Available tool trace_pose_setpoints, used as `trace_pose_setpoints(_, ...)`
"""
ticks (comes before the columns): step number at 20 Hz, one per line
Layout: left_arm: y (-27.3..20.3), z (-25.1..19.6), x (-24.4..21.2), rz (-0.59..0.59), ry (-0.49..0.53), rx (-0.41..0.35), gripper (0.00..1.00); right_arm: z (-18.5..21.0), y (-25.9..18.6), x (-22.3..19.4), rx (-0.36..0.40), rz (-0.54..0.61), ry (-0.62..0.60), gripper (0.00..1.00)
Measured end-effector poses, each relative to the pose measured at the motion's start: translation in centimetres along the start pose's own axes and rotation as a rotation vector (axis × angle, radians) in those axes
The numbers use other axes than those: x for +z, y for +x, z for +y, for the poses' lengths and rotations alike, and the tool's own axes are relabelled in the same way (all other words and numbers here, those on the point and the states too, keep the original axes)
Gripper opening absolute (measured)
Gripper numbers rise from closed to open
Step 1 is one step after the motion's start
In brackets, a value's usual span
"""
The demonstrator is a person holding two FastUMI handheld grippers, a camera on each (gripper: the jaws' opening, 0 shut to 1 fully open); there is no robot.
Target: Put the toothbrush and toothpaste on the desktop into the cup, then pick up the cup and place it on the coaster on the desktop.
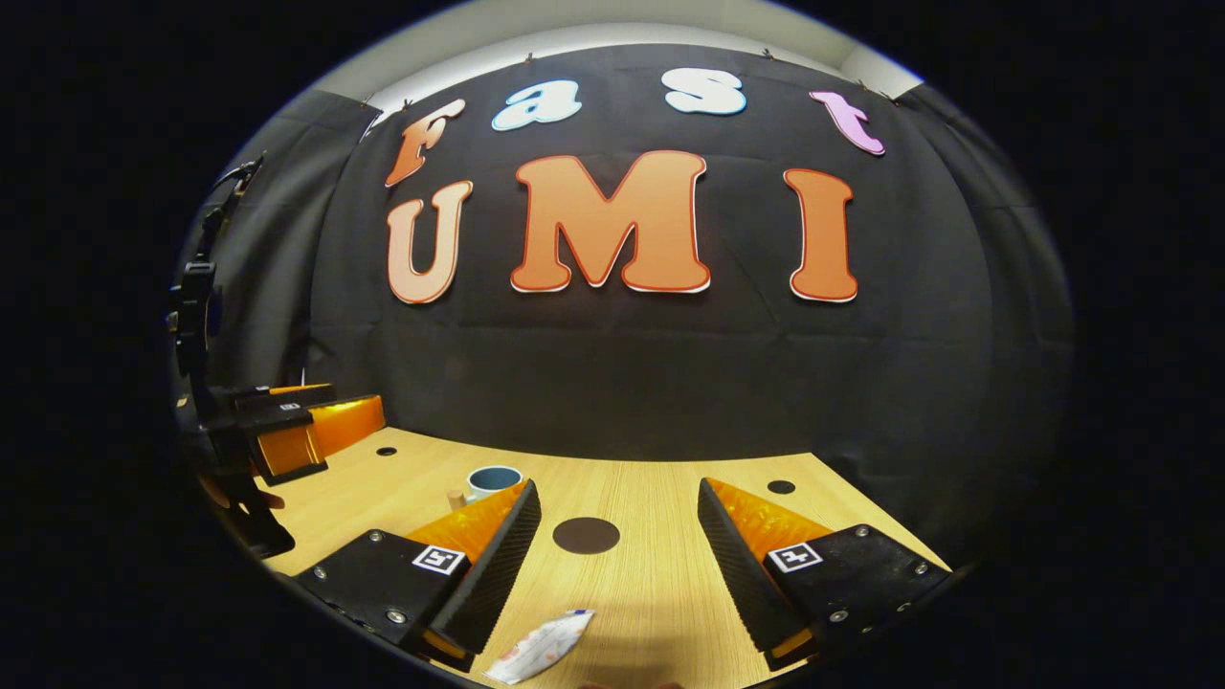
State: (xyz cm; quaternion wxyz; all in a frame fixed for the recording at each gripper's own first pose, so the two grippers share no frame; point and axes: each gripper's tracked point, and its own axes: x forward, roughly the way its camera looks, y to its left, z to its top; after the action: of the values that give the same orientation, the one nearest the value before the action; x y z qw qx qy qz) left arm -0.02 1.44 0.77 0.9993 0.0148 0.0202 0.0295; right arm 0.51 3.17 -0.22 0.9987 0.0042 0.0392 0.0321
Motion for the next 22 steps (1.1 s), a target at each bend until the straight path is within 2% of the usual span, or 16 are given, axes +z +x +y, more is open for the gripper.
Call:
trace_pose_setpoints(2, -0.4, 0.5, 0.0, 0.0, 0.002, 0.013, 1.0, 0.5, 0.0, -0.2, 0.005, 0.005, -0.012, 0.99)
trace_pose_setpoints(3, -0.5, 0.8, -0.3, 0.004, 0.004, 0.017, 0.97, 0.8, 0.0, -0.6, 0.013, 0.016, -0.02, 0.99)
trace_pose_setpoints(6, -0.6, 1.0, -1.7, 0.05, -0.002, 0.016, 0.97, 1.6, -0.1, -2.1, 0.031, 0.057, -0.033, 0.99)
trace_pose_setpoints(10, -0.5, 1.0, -5.8, 0.187, -0.024, 0.0, 0.97, 2.9, 0.0, -4.6, 0.074, 0.13, 0.002, 0.99)
trace_pose_setpoints(11, -0.4, 0.9, -7.3, 0.223, -0.029, -0.009, 1.0, 3.0, -0.1, -5.4, 0.082, 0.15, 0.009, 0.99)
trace_pose_setpoints(13, -0.6, 0.2, -9.8, 0.296, -0.039, -0.044, 0.98, 3.4, -0.1, -6.9, 0.09, 0.188, 0.008, 0.99)
trace_pose_setpoints(22, -0.9, -2.1, -17.7, 0.527, 0.011, -0.104, 0.98, 5.1, -0.2, -14.1, 0.13, 0.394, 0.013, 0.99)
